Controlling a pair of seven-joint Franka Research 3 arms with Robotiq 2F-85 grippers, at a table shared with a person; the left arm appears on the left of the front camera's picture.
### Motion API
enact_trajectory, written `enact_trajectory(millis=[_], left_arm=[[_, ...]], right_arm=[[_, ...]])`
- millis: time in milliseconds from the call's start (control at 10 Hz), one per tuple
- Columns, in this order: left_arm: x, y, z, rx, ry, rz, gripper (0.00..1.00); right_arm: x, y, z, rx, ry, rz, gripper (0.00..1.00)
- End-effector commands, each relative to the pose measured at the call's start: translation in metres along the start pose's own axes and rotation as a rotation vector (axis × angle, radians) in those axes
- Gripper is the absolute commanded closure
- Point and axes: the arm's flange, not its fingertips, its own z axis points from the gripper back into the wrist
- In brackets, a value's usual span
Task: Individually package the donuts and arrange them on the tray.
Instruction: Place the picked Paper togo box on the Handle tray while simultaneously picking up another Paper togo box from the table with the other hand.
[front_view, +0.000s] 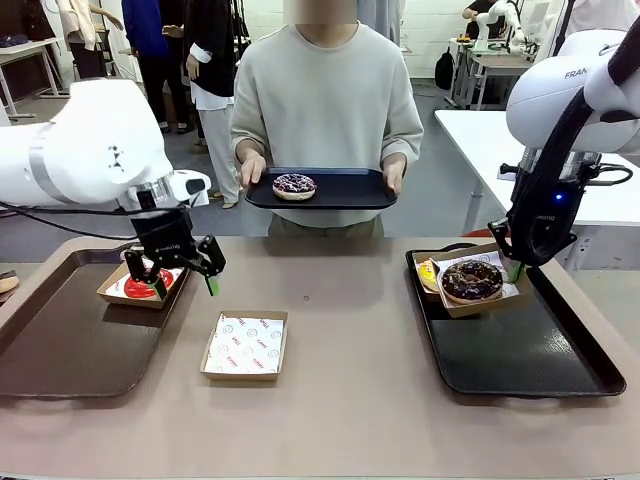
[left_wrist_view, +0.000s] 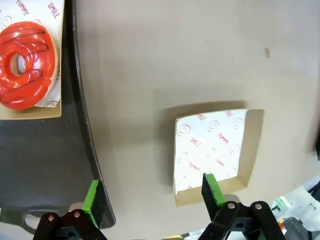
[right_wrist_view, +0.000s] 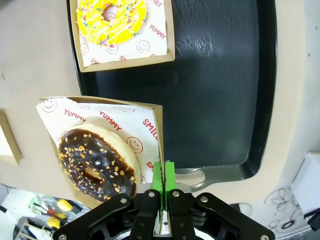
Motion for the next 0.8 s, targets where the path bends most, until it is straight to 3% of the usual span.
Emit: enact_trajectory(millis=[0, 700], left_arm=[[-0.002, -0.012, -0.018, 0.07, -0.033, 0.027, 0.0], [-0.036, -0.046, -0.046, 0.08, -0.048, -0.007, 0.0]], right_arm=[[-0.001, 0.0, 0.003, 0.001, -0.001, -0.003, 0.98], [-0.001, 0.0, 0.003, 0.001, -0.001, -0.003, 0.98]])
